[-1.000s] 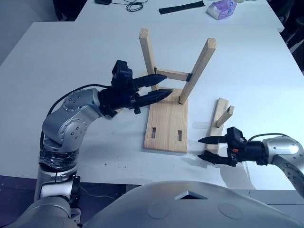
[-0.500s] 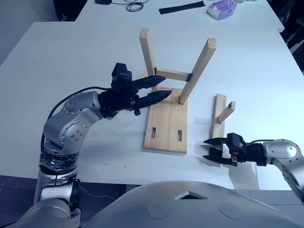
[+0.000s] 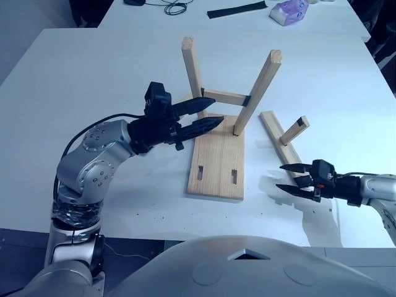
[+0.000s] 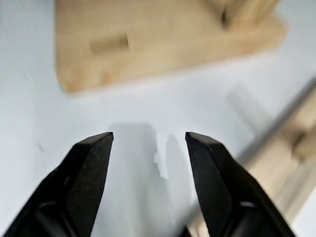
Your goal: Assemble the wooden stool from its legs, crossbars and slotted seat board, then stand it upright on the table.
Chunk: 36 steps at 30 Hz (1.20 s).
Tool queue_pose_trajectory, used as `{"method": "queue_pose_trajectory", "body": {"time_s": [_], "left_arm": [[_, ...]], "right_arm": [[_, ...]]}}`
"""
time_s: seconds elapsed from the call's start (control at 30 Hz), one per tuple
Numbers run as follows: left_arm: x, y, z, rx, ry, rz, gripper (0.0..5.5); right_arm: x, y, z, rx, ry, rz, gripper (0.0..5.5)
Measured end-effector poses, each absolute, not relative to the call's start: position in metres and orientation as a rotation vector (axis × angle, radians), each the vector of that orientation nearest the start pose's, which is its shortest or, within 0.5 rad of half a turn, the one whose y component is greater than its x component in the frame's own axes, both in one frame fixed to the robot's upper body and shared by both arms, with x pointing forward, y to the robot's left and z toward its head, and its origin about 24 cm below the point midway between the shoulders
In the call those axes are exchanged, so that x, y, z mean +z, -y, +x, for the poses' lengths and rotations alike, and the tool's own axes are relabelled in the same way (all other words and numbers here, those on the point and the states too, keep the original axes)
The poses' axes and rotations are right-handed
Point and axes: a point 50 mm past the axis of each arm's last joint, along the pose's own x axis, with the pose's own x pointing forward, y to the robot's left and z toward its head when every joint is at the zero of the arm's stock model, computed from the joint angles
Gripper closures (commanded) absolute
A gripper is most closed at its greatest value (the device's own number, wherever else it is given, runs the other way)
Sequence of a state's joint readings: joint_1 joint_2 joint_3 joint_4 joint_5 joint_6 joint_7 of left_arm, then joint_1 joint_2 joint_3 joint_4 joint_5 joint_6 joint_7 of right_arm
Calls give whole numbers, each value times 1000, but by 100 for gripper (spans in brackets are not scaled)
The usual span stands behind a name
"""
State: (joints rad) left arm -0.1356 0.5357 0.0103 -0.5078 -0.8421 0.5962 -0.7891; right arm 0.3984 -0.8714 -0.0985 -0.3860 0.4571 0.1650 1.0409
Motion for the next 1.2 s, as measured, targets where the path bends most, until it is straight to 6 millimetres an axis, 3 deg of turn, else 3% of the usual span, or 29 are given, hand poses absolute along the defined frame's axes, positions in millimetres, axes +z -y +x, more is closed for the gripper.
{"method": "queue_pose_trajectory", "body": {"time_s": [0.17,0.2,0.3,0.47,0.77,1.2], "left_arm": [[152,-142,217,-1191,-2,-194,299],[151,-143,217,-1184,1,-194,299],[152,-144,215,-1159,14,-196,299],[149,-145,216,-1123,5,-180,299],[149,-145,218,-1127,6,-172,299],[147,-147,223,-1119,-2,-155,299]], "right_arm": [[95,244,163,897,-377,-344,200],[92,248,164,851,-399,-382,173],[74,262,160,738,-522,-443,171],[53,252,152,693,-601,-372,171],[42,246,160,543,-578,-362,171],[34,240,164,489,-561,-349,337]]}}
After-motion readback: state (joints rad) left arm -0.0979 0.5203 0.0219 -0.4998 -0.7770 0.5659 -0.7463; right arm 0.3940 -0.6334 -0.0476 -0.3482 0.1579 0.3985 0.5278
